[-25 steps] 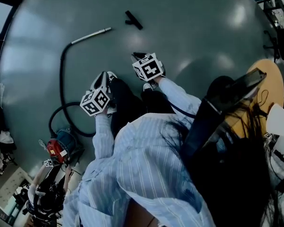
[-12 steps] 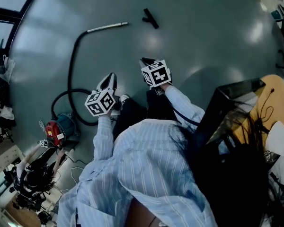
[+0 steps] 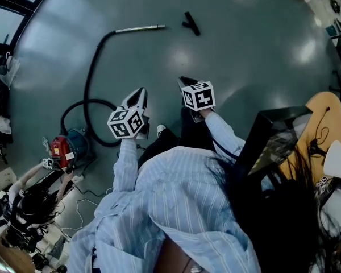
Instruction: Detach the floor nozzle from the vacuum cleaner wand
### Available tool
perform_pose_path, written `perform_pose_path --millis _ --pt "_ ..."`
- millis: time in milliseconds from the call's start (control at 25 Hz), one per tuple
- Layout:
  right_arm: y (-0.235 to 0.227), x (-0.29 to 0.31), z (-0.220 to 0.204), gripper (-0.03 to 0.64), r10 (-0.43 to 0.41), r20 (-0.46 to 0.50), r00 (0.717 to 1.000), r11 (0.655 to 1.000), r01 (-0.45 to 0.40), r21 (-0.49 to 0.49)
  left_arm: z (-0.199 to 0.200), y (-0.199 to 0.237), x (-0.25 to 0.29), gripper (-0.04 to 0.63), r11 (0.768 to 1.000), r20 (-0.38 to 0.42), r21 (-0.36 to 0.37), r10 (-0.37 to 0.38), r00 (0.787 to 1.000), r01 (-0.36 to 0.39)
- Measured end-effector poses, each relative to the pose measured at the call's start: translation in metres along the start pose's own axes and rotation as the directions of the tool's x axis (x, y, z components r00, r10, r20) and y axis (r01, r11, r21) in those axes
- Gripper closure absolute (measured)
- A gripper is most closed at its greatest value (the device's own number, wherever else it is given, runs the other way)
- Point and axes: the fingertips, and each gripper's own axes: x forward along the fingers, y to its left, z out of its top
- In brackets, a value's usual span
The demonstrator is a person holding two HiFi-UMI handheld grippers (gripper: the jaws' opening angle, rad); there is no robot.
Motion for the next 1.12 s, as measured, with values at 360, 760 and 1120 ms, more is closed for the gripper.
perform_pose_path --millis 360,760,1120 --pt "0.082 -0.017 -0.068 0.583 -0.013 0.049 0.999 0.992 0.007 0.126 -0.059 0.032 -0.076 0.588 0.997 -0.002 -0.020 -0.069 0.998 0.068" --pt "0.123 -0.050 -0.125 0.583 -0.070 0.081 0.994 0.989 0.059 0.135 -0.101 0.015 -0.107 0.588 0.981 -0.064 0.027 -0.190 0.980 0.192" --pt "0.128 -0.069 -0.139 0.583 -0.101 0.109 0.989 0.989 0.087 0.121 -0.111 -0.007 -0.108 0.588 0.963 -0.090 0.068 -0.253 0.963 0.260"
